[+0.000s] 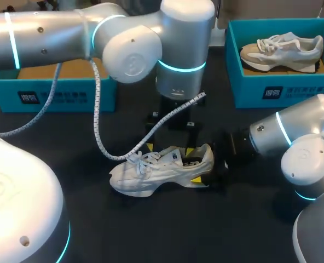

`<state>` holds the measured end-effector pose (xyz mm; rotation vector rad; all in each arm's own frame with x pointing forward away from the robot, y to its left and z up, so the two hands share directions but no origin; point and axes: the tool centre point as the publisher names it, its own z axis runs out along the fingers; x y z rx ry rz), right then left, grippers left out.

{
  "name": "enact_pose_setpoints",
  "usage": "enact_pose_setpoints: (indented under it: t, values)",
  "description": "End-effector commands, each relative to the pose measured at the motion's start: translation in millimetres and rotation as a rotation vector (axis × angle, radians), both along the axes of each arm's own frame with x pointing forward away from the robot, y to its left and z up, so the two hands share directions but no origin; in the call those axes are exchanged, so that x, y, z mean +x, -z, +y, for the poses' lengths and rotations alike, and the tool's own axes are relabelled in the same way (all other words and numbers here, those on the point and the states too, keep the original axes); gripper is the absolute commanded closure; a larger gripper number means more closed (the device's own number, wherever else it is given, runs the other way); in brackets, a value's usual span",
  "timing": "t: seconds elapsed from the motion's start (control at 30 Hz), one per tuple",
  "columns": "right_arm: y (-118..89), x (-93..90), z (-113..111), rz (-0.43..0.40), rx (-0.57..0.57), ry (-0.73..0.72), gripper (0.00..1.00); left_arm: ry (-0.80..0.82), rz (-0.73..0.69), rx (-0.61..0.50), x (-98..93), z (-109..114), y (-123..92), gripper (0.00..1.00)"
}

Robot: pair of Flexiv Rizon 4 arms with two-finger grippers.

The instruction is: Take the shoe out of the shoebox, open the shoe tongue, remove and reinsert the insole, then place the shoe into the shoebox

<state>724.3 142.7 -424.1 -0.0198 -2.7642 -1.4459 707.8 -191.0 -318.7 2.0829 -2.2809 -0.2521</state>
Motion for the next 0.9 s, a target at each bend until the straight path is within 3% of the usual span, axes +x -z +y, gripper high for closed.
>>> enact_pose_setpoints:
  t: [0.03,0.5,0.9]
  values:
    - [1.3,2.3,1.7,0.0,-0.004,0.0,1.0,0.006,0.0,0.033,2.5,-9.4,10.6,0.0]
    - [1.3,2.3,1.7,0.0,-0.004,0.0,1.0,0.001,-0.013,0.1,1.8,-6.5,35.1,0.0]
    - [1.3,2.3,1.7,0.0,-0.004,0.0,1.0,-0.001,-0.054,0.223,-7.0,14.9,29.7,0.0]
